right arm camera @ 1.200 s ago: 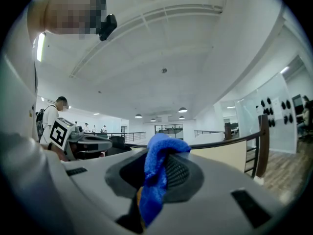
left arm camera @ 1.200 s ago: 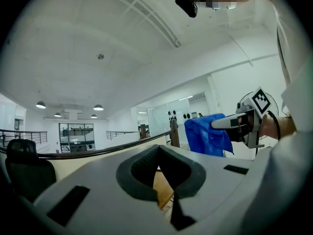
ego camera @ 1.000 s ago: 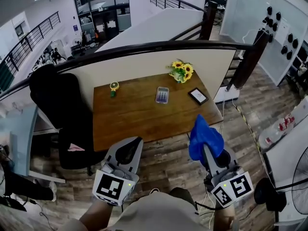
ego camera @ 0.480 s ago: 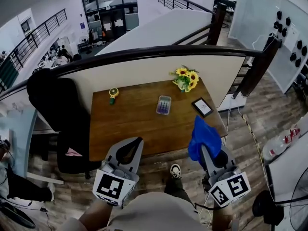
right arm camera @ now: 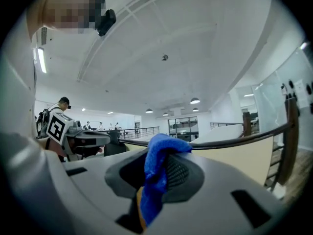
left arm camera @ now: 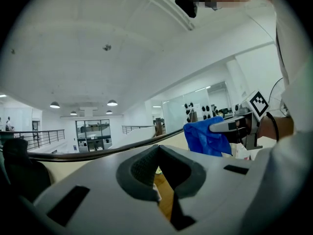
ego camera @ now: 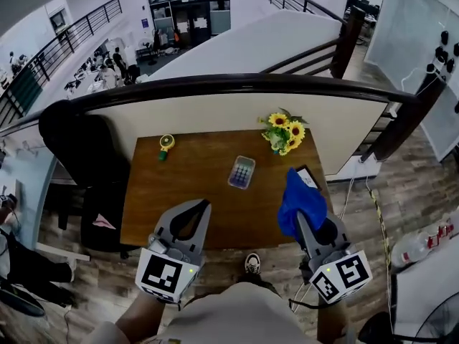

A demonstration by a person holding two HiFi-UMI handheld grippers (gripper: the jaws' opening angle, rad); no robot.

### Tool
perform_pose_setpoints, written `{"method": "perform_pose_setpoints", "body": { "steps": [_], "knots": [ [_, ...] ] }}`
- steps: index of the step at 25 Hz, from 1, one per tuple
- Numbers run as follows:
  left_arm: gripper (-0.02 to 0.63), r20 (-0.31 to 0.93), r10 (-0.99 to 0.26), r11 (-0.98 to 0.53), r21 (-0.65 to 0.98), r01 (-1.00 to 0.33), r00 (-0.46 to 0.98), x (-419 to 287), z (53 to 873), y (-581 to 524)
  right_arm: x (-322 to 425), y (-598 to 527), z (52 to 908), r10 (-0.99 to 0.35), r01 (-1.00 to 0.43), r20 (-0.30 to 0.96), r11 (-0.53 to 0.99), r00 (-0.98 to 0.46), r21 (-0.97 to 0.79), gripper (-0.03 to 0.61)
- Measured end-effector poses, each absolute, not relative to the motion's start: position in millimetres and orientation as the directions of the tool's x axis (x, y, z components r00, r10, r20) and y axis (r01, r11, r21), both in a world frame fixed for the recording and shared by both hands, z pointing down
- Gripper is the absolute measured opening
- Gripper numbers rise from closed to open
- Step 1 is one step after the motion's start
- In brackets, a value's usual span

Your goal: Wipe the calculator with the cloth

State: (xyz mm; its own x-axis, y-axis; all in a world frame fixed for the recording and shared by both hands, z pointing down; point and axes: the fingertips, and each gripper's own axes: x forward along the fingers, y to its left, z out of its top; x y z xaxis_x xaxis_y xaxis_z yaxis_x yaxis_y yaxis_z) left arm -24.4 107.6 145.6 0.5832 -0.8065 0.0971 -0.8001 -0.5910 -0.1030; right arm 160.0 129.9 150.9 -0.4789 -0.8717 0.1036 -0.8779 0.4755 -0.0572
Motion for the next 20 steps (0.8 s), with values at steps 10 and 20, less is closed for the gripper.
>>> {"method": "perform_pose_setpoints", "body": {
  "steps": [10,20],
  "knots": [
    [0.003,0.148,-0.865,-0.498,-0.125,-0.858,0.48,24.3,160.1,39.1,206.2,33.9,167.8,-0.8,-0.81,0.127,0.58,-0.587,-0.091,0.075],
    [0.003,0.184,-0.892,-0.439,-0.131,-0.889,0.413,33.0,173.3,4.5,212.8,-19.9,187.1,-0.735,-0.753,0.17,0.65,-0.656,-0.099,0.075]
  ]
}}
